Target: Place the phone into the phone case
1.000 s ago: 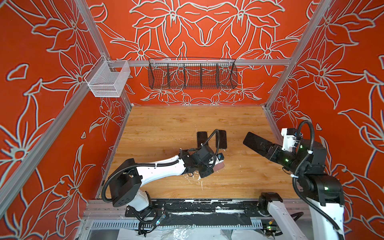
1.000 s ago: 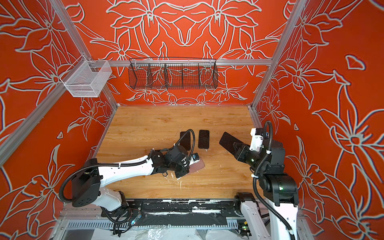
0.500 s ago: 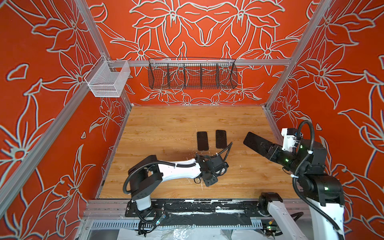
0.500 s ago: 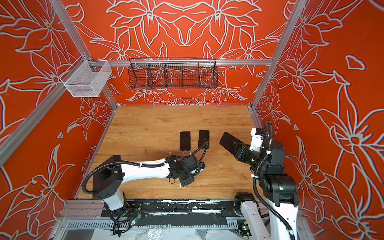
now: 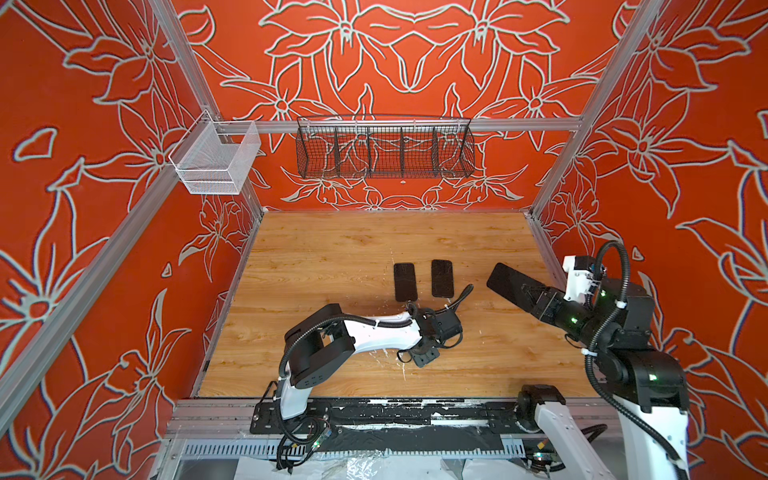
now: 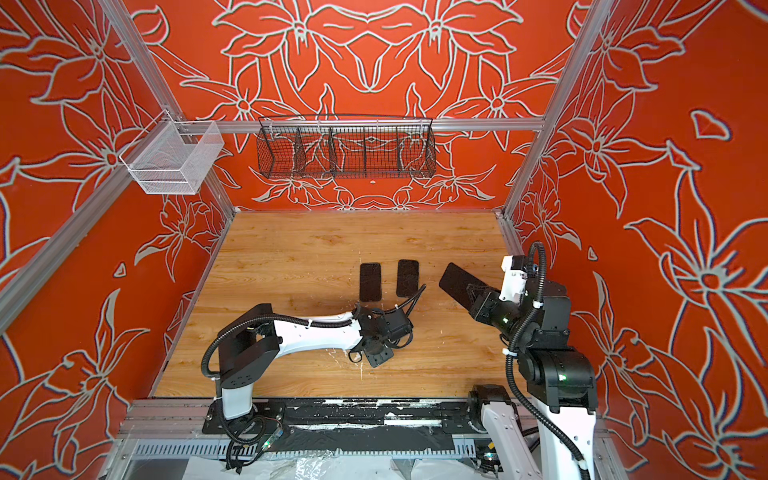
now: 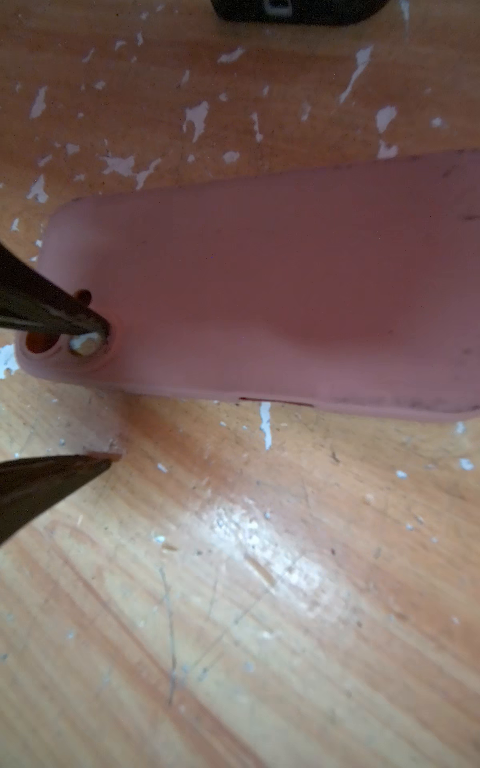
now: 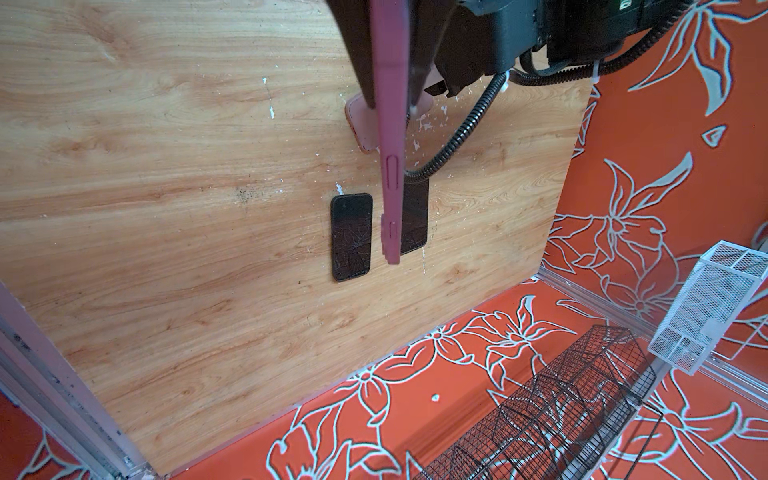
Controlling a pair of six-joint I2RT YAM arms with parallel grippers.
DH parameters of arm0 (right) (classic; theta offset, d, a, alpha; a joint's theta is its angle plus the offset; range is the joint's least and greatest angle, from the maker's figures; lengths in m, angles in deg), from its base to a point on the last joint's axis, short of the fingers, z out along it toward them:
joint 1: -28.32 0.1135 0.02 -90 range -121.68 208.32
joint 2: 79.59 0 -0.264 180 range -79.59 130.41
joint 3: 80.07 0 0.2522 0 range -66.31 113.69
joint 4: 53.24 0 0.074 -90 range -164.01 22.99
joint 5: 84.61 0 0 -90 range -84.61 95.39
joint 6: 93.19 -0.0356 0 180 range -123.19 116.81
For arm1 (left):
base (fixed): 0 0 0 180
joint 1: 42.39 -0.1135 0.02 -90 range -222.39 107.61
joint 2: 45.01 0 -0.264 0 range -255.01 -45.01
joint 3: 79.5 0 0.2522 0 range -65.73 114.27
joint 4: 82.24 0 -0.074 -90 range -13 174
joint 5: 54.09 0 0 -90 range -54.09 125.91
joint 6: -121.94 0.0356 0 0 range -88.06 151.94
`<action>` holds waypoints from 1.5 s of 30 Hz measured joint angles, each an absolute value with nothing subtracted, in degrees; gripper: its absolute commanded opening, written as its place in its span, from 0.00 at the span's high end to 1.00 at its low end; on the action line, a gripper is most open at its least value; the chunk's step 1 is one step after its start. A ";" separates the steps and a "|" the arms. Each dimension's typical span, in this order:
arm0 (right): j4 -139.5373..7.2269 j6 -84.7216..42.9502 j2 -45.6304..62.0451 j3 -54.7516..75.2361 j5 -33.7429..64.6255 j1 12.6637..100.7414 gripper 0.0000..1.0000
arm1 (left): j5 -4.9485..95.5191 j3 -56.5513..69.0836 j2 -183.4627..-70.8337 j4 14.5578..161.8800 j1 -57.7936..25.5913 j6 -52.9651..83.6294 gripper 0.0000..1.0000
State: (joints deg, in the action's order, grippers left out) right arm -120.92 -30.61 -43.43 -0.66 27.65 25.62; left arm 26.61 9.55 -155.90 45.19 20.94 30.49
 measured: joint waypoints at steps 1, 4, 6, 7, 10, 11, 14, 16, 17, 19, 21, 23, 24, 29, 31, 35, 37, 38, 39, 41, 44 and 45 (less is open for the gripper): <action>-120.78 -30.61 -43.41 -0.66 27.65 25.62 1.00 | 26.57 9.68 -155.98 45.02 20.94 30.51 0.59; -120.70 -30.61 -43.32 -0.66 27.67 25.62 1.00 | 26.61 9.73 -156.01 44.80 20.63 30.92 0.64; -120.70 -30.63 -43.30 -0.66 27.67 25.62 1.00 | 27.01 9.92 -156.09 44.69 20.15 31.27 0.69; -120.70 -30.61 -43.30 -0.66 27.67 25.62 1.00 | 27.23 9.99 -156.14 44.62 19.87 31.45 0.70; -120.72 -30.61 -43.30 -0.66 27.67 25.62 1.00 | 28.10 10.36 -156.42 44.27 19.06 32.06 0.76; -120.74 -30.63 -43.30 -0.66 27.65 25.62 1.00 | 28.38 10.54 -156.62 44.12 18.89 32.10 0.78; -120.76 -30.61 -43.28 -0.58 27.65 25.62 1.00 | 29.02 11.39 -157.47 43.29 18.36 32.26 0.83; -120.74 -30.63 -43.30 -0.44 27.67 25.62 1.00 | 29.37 11.82 -157.84 42.81 18.30 32.23 0.86; -120.74 -30.61 -43.30 -0.40 27.67 25.62 1.00 | 29.41 11.91 -157.93 42.68 18.30 32.21 0.88; -120.72 -30.63 -43.30 -0.36 27.67 25.62 1.00 | 29.43 11.96 -158.02 42.66 18.32 32.19 0.92; -120.76 -30.61 -43.30 -0.34 27.65 25.62 1.00 | 29.61 11.96 -158.02 42.68 18.32 32.36 1.00; -120.76 -30.61 -43.28 -0.25 27.65 25.62 1.00 | 29.65 11.93 -158.02 42.72 18.32 32.06 1.00; -120.76 -30.61 -43.28 -0.14 27.65 25.62 1.00 | 29.65 11.89 -157.99 42.77 18.32 32.02 1.00; -120.72 -30.61 -42.95 0.89 27.65 25.62 1.00 | 29.91 10.60 -156.81 44.14 18.30 32.04 1.00; -120.78 -30.61 -42.86 1.09 27.63 25.62 1.00 | 30.88 9.57 -155.77 45.21 18.05 32.26 1.00; -120.76 -30.61 -42.84 1.28 27.15 25.62 1.00 | 36.14 7.32 -150.34 46.70 16.68 32.80 1.00; -120.78 -30.61 -42.84 1.33 26.89 25.62 1.00 | 39.75 6.62 -146.80 47.79 15.10 32.80 1.00; -120.78 -30.61 -42.84 1.37 26.78 25.62 1.00 | 41.63 5.97 -144.47 48.93 13.92 32.56 1.00; -120.78 -30.61 -42.84 1.41 26.64 25.62 1.00 | 43.44 5.38 -142.78 49.83 12.87 32.43 1.00; -120.76 -30.63 -42.84 1.48 26.54 25.62 1.00 | 46.31 4.04 -139.61 51.49 10.67 31.82 1.00; -120.78 -30.63 -42.80 1.50 26.32 25.62 1.00 | 51.71 1.33 -137.32 55.03 7.65 29.96 1.00; -120.81 -30.63 -42.78 1.57 26.21 25.62 1.00 | 53.67 -0.04 -136.84 56.54 6.78 28.98 1.00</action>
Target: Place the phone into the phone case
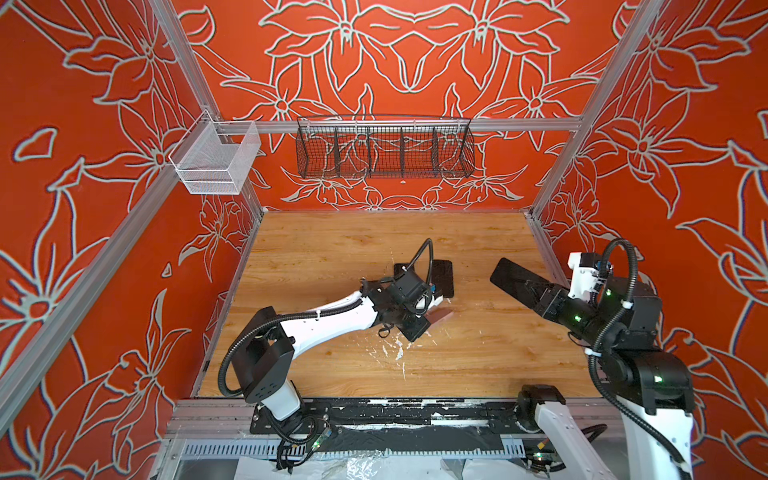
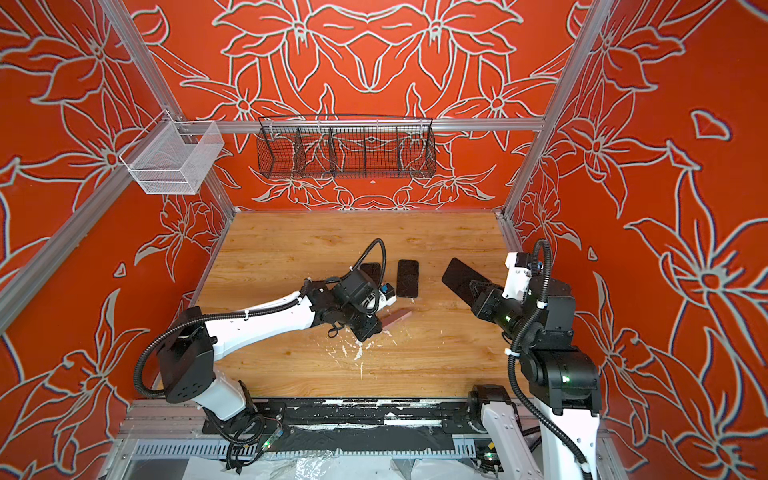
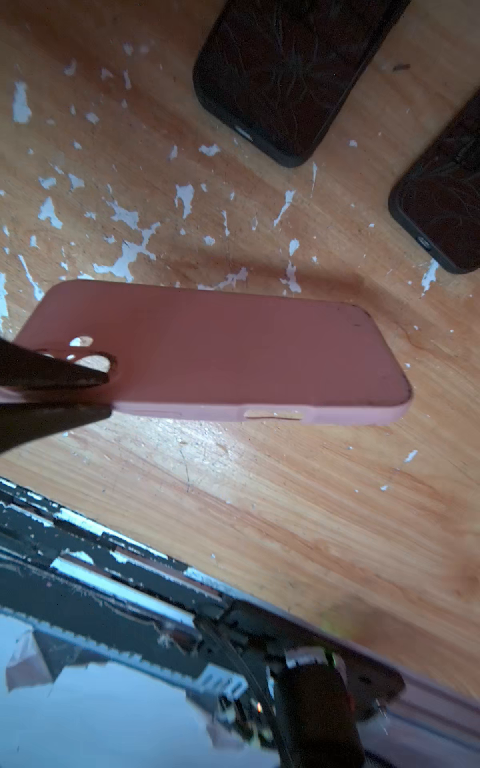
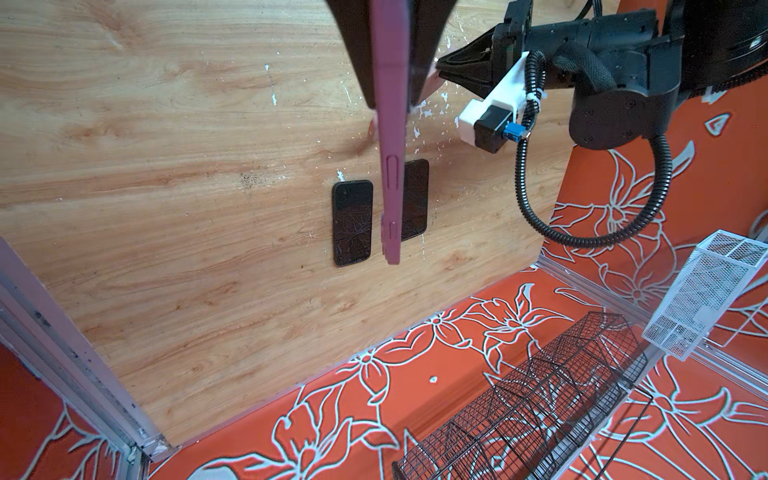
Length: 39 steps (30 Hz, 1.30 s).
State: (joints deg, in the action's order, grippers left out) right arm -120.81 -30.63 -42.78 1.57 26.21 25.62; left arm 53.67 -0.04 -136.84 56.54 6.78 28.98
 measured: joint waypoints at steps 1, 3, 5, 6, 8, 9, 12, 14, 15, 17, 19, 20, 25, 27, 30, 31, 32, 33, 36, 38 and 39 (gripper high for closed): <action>-120.76 -30.65 -42.69 1.61 26.14 25.62 1.00 | 55.90 -1.77 -136.33 58.28 5.77 27.75 1.00; -120.81 -30.65 -42.58 1.87 25.95 25.62 1.00 | 60.71 -5.53 -135.70 62.39 3.89 24.63 1.00; -120.81 -30.67 -42.51 2.24 25.75 25.62 1.00 | 64.65 -8.59 -135.61 66.48 2.21 21.33 1.00; -120.81 -30.67 -42.49 2.44 25.75 25.62 1.00 | 66.70 -10.25 -135.61 69.10 1.31 19.21 1.00; -120.81 -30.67 -42.49 2.70 25.75 25.62 1.00 | 69.80 -12.90 -135.61 74.17 -0.04 15.47 1.00; -120.78 -30.69 -42.49 2.79 25.75 25.62 1.00 | 71.20 -14.27 -135.61 77.06 -0.68 13.35 1.00; -120.78 -30.74 -42.47 3.03 25.75 25.62 1.00 | 74.52 -18.27 -135.61 86.30 -2.34 6.62 1.00; -120.81 -30.85 -42.47 3.05 25.75 25.62 1.00 | 76.21 -20.92 -135.61 92.45 -3.34 2.42 1.00; -120.81 -30.87 -42.47 3.05 25.75 25.62 1.00 | 77.02 -22.21 -135.66 95.42 -4.00 0.32 1.00; -120.81 -30.87 -42.47 3.05 25.75 25.62 1.00 | 78.46 -24.33 -135.96 100.84 -5.55 -3.50 1.00; -120.81 -30.87 -42.47 3.05 25.75 25.62 1.00 | 79.79 -26.01 -136.62 106.11 -7.17 -7.04 1.00; -120.81 -30.87 -42.47 3.05 25.75 25.62 1.00 | 80.36 -26.60 -137.10 108.40 -7.82 -8.55 1.00; -120.83 -30.89 -42.49 3.05 25.75 25.62 1.00 | 83.05 -28.94 -140.71 119.90 -10.49 -15.98 1.00; -120.83 -30.89 -42.49 3.05 25.73 25.62 1.00 | 83.97 -30.03 -142.50 124.42 -11.32 -18.80 1.00; -120.85 -30.89 -42.49 3.05 25.73 25.62 1.00 | 84.82 -31.82 -145.30 130.63 -12.83 -22.91 1.00; -120.89 -30.89 -42.49 3.05 25.73 25.62 1.00 | 84.93 -32.30 -146.06 132.16 -13.31 -23.94 1.00; -120.92 -30.89 -42.49 3.05 25.70 25.62 1.00 | 85.04 -32.79 -146.74 133.60 -13.75 -24.86 1.00; -120.98 -30.89 -42.49 3.05 25.70 25.62 1.00 | 85.06 -33.20 -147.26 134.76 -14.10 -25.58 1.00; -121.16 -30.89 -42.49 3.05 25.70 25.62 1.00 | 84.58 -33.97 -147.26 135.02 -14.69 -25.97 0.98; -121.20 -30.89 -42.49 3.05 25.70 25.62 1.00 | 83.49 -33.70 -145.56 131.16 -14.67 -23.89 0.87; -121.20 -30.89 -42.49 3.05 25.70 25.62 1.00 | 82.50 -33.09 -143.74 127.02 -14.53 -22.10 0.82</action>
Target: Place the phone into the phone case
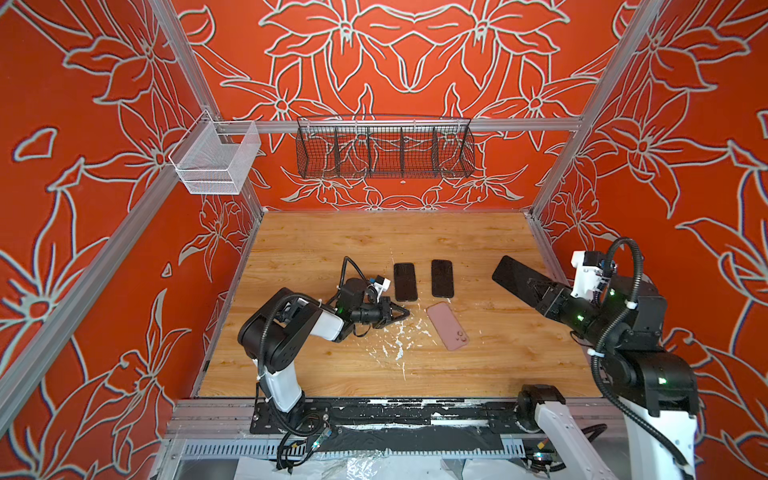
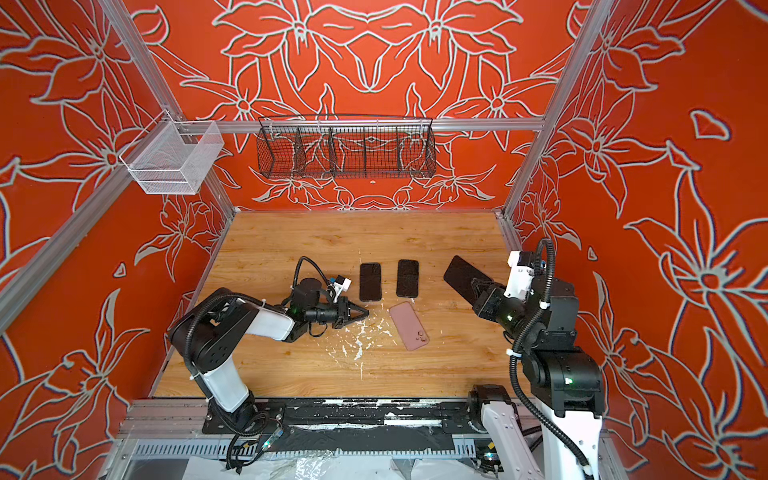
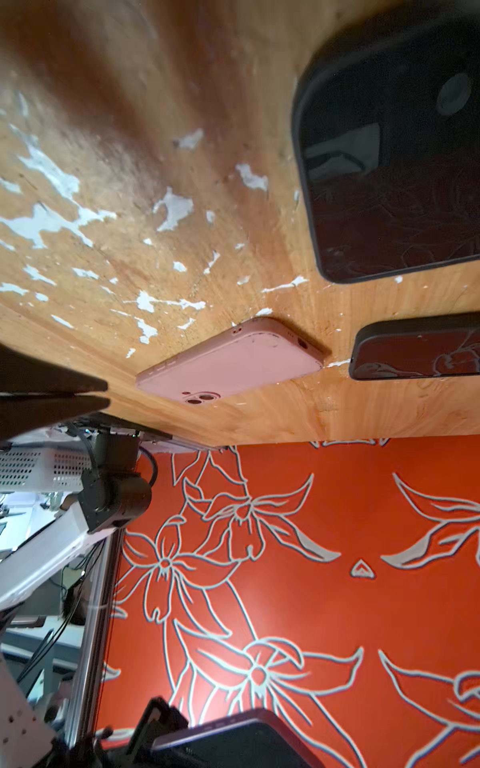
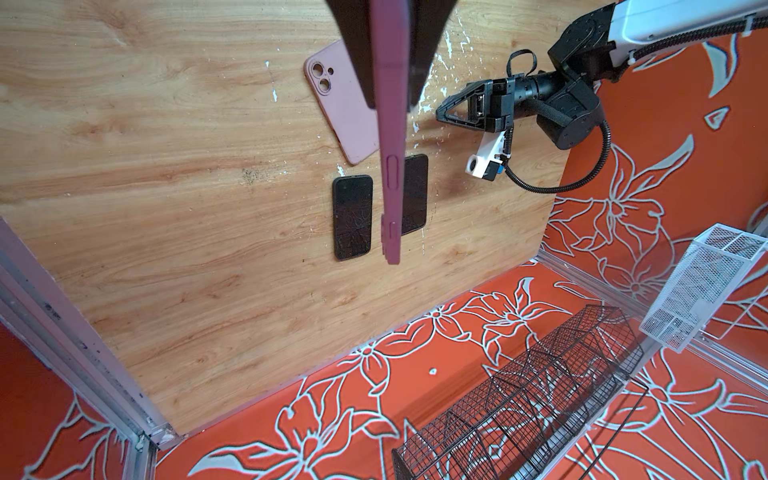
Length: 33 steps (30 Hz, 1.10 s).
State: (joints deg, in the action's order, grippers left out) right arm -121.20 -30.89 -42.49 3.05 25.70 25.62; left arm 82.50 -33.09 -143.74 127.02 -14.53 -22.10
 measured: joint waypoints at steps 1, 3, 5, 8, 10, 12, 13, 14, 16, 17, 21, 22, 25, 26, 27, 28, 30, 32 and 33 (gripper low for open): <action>-121.20 -30.89 -42.49 3.05 25.70 25.62 1.00 | 81.37 -32.04 -141.78 122.54 -14.29 -19.63 0.76; -121.20 -30.89 -42.47 3.05 25.73 25.62 1.00 | 77.32 -27.82 -137.41 111.13 -13.22 -13.67 0.65; -121.20 -30.89 -42.47 3.05 25.70 25.62 1.00 | 71.86 -21.59 -133.60 100.23 -11.12 -7.24 0.52; -121.20 -30.89 -42.54 3.01 25.70 25.62 1.00 | 64.45 -14.01 -129.67 89.23 -8.13 0.78 0.41; -121.20 -30.91 -42.69 2.81 25.70 25.62 1.00 | 60.65 -10.84 -128.20 84.36 -7.06 4.48 0.37; -121.20 -30.93 -42.95 2.35 25.70 25.62 1.00 | 57.85 -9.57 -127.59 81.19 -6.88 6.77 0.31; -121.29 -30.96 -43.02 2.24 25.70 25.62 1.00 | 56.49 -9.35 -127.57 79.66 -6.91 7.49 0.26; -121.33 -30.98 -43.04 2.20 25.70 25.62 1.00 | 55.38 -9.31 -127.61 78.35 -6.93 8.17 0.24; -121.31 -30.98 -43.04 2.20 25.70 25.62 1.00 | 53.50 -9.27 -127.70 75.77 -6.80 9.48 0.20; -121.33 -30.98 -43.04 2.20 25.70 25.62 1.00 | 52.51 -9.20 -127.72 74.66 -6.56 10.09 0.19; -121.27 -30.98 -43.23 1.70 25.73 25.62 1.00 | 48.97 -7.67 -127.70 71.18 -5.38 12.58 0.02; -121.31 -30.98 -43.26 1.48 25.75 25.62 1.00 | 48.21 -7.32 -127.66 70.87 -5.18 12.87 0.02; -121.13 -30.98 -43.19 1.13 26.51 25.62 1.00 | 46.13 -7.02 -126.89 70.20 -4.94 13.83 0.02; -120.96 -30.98 -43.17 1.02 27.39 25.62 1.00 | 45.80 -7.02 -126.24 69.87 -4.94 14.16 0.02; -120.59 -30.96 -43.17 0.89 28.52 25.62 1.00 | 45.45 -7.02 -125.54 69.65 -4.94 14.33 0.02; -119.98 -30.98 -43.17 0.63 29.94 25.62 1.00 | 45.15 -7.02 -124.42 69.48 -4.96 14.44 0.02; -118.03 -31.26 -43.02 -0.36 34.12 25.62 1.00 | 45.78 -7.02 -121.80 69.32 -5.51 14.64 0.02; -115.21 -32.18 -42.69 -1.93 38.82 25.62 1.00 | 48.89 -7.12 -118.57 69.43 -7.08 14.51 0.02; -113.57 -32.81 -42.45 -2.94 41.31 25.62 1.00 | 51.44 -7.41 -116.71 69.89 -8.61 14.07 0.02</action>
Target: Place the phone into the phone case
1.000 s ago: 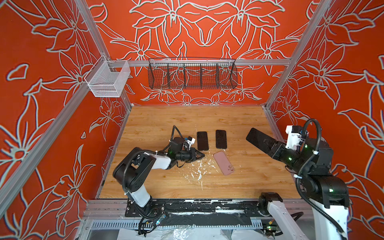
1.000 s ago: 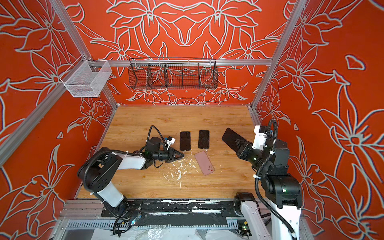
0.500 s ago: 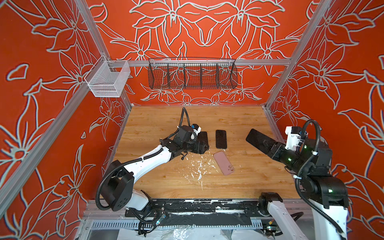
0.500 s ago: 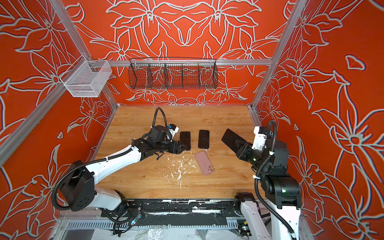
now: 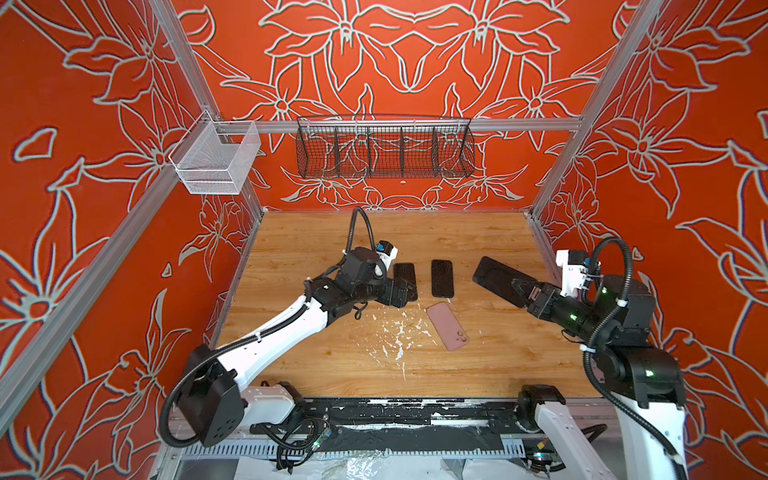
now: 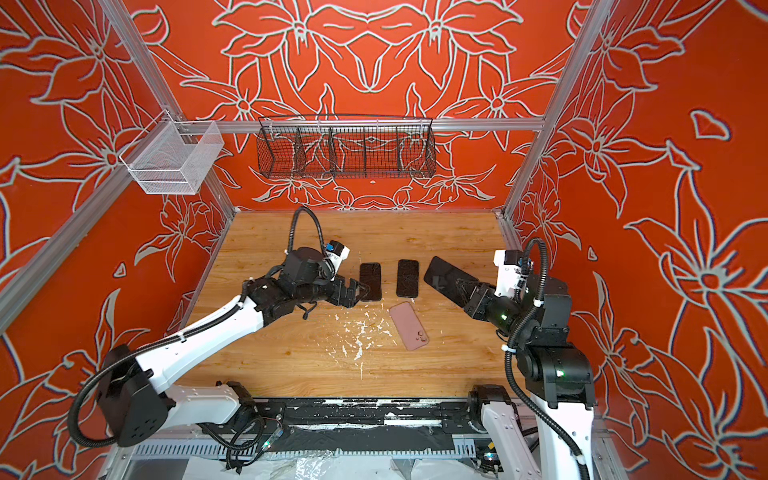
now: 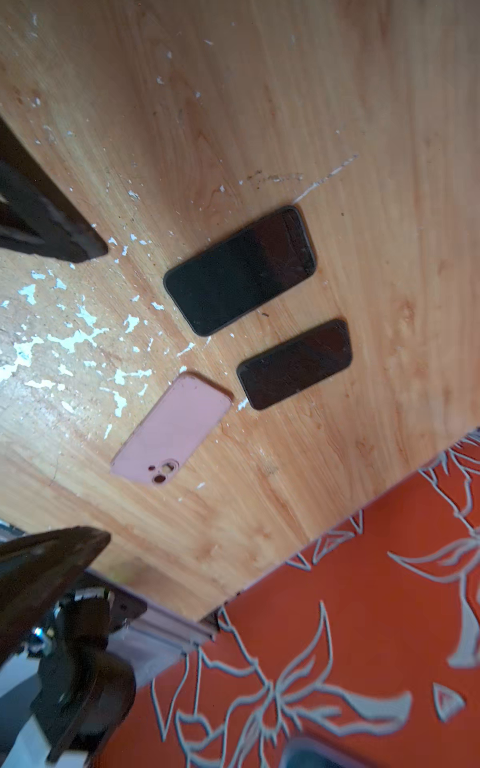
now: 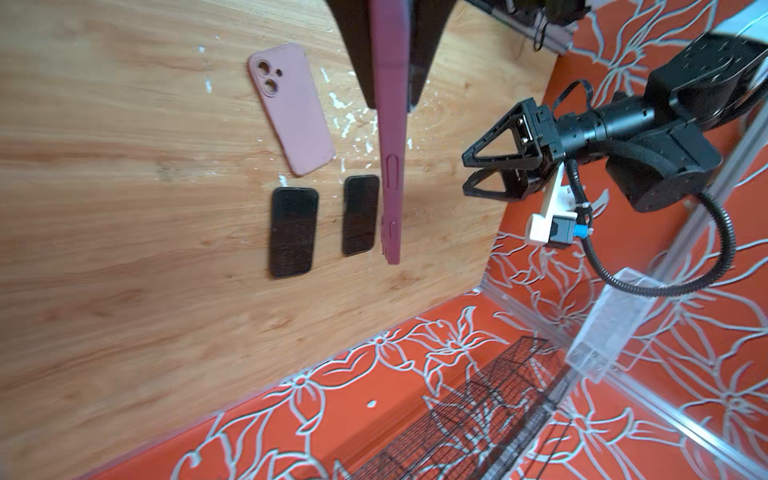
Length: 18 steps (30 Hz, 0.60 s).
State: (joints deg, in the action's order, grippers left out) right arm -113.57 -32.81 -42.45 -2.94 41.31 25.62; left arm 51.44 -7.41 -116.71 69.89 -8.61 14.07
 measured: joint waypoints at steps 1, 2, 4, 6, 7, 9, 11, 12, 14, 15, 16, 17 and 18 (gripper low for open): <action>-111.95 -33.58 -42.05 -3.96 43.61 25.62 1.00 | 53.52 -7.82 -115.05 70.39 -10.42 13.55 0.02; -110.49 -34.21 -41.73 -4.93 45.46 25.62 1.00 | 56.08 -8.37 -113.67 70.98 -12.20 12.87 0.02; -107.52 -35.81 -41.20 -6.91 48.63 25.62 1.00 | 60.49 -9.59 -111.24 72.03 -15.74 11.27 0.02; -105.13 -37.25 -40.79 -8.42 50.86 25.62 1.00 | 64.36 -10.60 -109.91 72.71 -17.42 9.98 0.02; -103.89 -38.02 -40.59 -9.08 51.74 25.62 1.00 | 66.24 -11.04 -109.60 73.06 -17.66 9.35 0.02; -102.25 -38.89 -40.02 -9.87 52.81 25.62 1.00 | 69.32 -11.87 -109.49 73.78 -17.70 7.99 0.02; -101.92 -39.26 -39.48 -10.04 52.70 25.62 1.00 | 71.60 -12.61 -109.78 74.22 -17.68 6.60 0.02; -101.99 -39.28 -39.23 -10.04 52.15 25.62 1.00 | 72.19 -12.85 -110.15 74.15 -17.68 5.98 0.01; -103.08 -39.22 -38.93 -10.02 49.77 25.62 1.00 | 71.36 -12.68 -111.18 72.95 -17.20 5.48 0.01; -104.17 -39.17 -38.71 -9.95 47.80 25.62 1.00 | 69.83 -12.17 -112.01 71.44 -16.54 5.70 0.02; -105.33 -39.13 -38.36 -9.95 45.90 25.58 1.00 | 67.18 -11.26 -113.04 69.34 -15.06 6.46 0.02; -106.25 -39.11 -38.10 -9.93 44.22 25.42 1.00 | 64.60 -10.36 -113.91 67.77 -13.20 7.27 0.02; -107.12 -39.06 -37.86 -9.93 42.60 25.34 1.00 | 61.91 -9.29 -114.91 66.04 -10.77 8.30 0.02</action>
